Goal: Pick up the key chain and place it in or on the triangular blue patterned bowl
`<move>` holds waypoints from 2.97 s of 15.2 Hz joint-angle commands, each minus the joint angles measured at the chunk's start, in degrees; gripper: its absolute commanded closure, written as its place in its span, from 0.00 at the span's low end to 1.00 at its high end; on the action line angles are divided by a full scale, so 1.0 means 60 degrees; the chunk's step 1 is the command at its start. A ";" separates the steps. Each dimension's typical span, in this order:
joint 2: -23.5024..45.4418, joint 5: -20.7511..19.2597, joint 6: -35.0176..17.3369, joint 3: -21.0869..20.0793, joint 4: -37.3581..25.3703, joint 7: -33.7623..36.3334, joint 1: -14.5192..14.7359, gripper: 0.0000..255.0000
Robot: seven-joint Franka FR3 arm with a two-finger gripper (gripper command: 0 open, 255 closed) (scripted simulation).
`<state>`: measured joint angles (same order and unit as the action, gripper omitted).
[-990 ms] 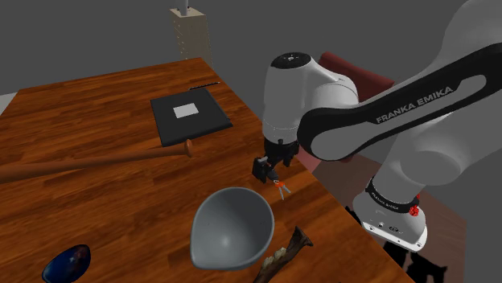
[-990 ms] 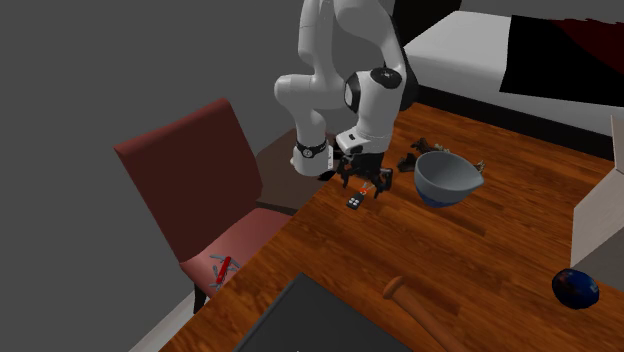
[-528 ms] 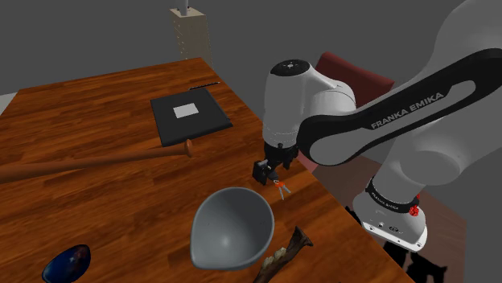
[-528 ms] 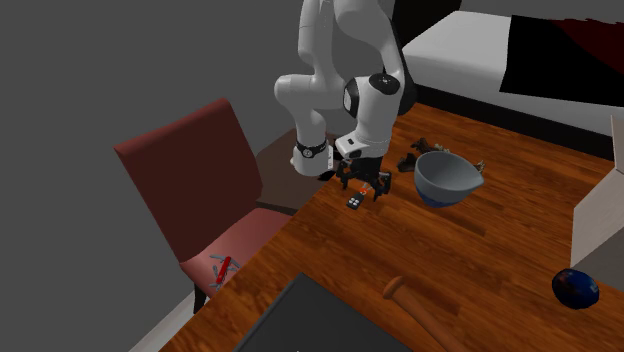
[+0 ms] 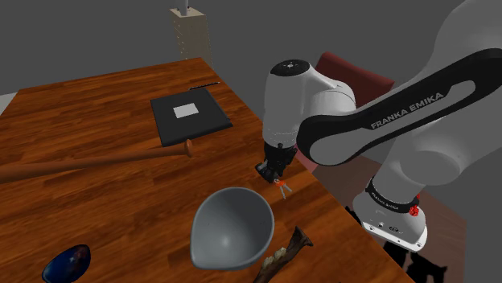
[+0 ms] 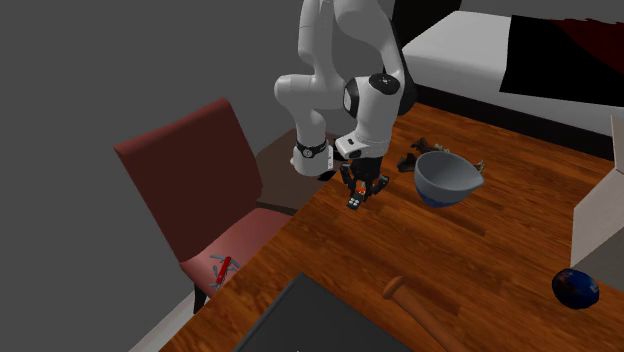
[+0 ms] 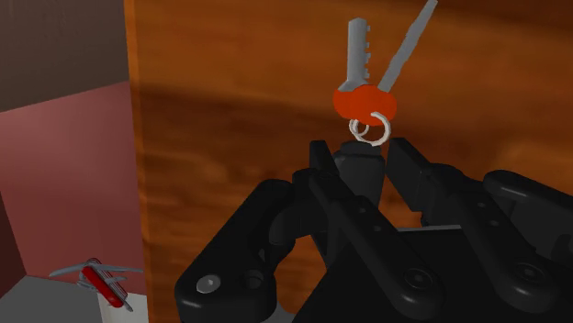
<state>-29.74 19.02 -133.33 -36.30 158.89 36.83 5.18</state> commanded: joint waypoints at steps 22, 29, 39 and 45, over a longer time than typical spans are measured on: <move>-0.1454 -0.0297 0.2754 0.0909 -0.1316 -0.0192 0.0140 1.00; -0.1742 -0.0480 0.3746 0.1207 -0.2020 -0.0219 0.0104 1.00; -0.1904 -0.0742 0.5059 0.1563 -0.3169 -0.0230 0.0011 1.00; -0.1417 -0.0602 0.5352 0.0955 -0.4054 0.0497 0.0040 1.00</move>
<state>-39.33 15.26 -101.55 -29.50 136.17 38.54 5.50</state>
